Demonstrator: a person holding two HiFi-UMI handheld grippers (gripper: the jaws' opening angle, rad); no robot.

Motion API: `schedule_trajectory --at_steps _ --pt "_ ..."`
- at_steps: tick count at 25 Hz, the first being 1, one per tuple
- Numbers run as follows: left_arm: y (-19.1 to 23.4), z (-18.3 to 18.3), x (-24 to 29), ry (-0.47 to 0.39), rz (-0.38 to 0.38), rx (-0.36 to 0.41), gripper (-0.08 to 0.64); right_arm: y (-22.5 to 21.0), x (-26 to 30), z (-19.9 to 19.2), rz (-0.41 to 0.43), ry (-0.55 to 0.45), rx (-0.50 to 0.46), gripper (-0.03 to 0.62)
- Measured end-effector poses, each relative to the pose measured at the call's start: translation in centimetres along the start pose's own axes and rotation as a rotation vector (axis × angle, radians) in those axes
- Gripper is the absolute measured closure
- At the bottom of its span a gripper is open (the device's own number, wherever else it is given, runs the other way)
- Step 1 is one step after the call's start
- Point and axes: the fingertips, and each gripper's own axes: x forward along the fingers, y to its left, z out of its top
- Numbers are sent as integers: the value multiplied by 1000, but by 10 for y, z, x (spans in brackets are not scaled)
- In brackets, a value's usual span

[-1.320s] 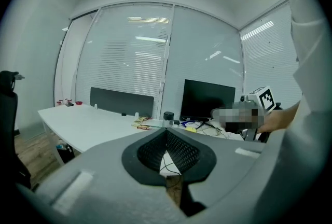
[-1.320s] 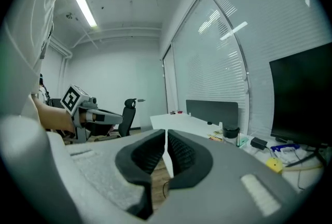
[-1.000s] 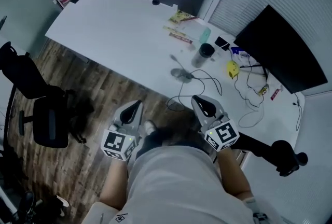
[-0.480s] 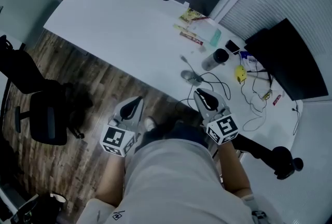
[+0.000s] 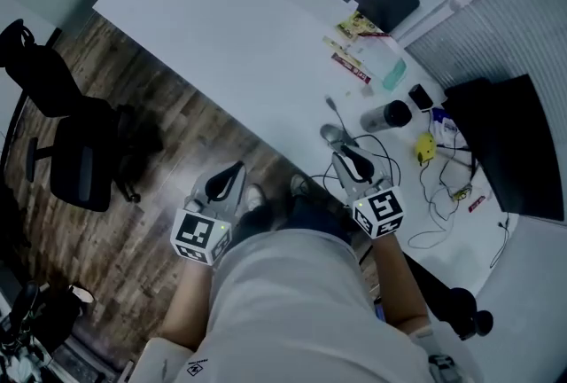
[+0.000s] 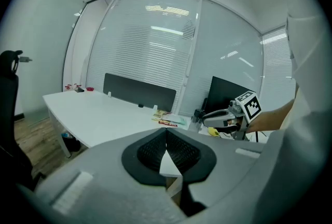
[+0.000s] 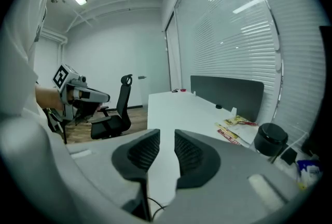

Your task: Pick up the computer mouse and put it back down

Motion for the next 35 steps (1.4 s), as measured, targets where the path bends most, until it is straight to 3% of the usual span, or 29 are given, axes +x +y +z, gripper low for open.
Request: schedule_trajectory --at_steps 7,18,27,35 --pt "0 -7 7 39 93 -24 551 -19 32 -25 85 76 -46 468" --pt "-4 -26 0 77 259 -95 551 -42 81 -80 200 214 -104 343" --pt "-15 -43 -19 99 385 -142 551 -60 108 -131 242 321 -163 301" --pt "-24 -56 -32 107 452 -171 551 -72 123 -170 248 425 -214 268"
